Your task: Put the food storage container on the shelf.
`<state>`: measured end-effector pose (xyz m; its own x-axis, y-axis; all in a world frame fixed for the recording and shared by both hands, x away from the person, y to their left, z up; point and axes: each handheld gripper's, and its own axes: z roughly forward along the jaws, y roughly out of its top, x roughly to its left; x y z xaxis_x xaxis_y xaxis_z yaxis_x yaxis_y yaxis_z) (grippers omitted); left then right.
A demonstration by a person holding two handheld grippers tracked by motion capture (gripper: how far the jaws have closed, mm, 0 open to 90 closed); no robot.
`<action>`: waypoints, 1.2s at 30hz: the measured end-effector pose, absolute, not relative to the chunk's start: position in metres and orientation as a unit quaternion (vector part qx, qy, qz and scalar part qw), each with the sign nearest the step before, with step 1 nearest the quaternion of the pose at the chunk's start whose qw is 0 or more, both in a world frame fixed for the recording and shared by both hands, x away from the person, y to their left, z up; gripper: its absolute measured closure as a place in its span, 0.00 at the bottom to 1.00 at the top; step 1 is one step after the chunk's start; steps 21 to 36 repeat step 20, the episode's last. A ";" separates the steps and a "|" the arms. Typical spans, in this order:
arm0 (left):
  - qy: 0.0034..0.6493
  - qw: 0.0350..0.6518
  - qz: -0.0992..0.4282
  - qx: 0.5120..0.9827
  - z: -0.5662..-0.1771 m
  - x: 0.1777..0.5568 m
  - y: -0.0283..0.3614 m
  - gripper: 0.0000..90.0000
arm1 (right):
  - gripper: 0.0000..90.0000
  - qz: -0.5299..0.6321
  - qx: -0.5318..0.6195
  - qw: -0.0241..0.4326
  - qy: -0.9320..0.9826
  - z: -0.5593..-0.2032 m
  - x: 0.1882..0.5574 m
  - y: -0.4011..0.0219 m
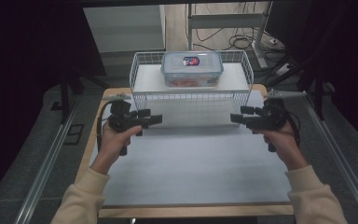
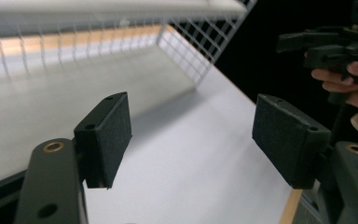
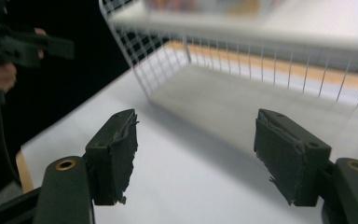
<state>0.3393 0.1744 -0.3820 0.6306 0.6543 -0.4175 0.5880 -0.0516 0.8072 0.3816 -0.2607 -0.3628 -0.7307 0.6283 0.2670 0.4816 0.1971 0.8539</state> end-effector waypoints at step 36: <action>0.424 0.510 0.030 0.747 -0.430 0.310 0.168 0.27 | 0.25 0.519 0.352 0.079 0.775 -0.421 0.350 -0.273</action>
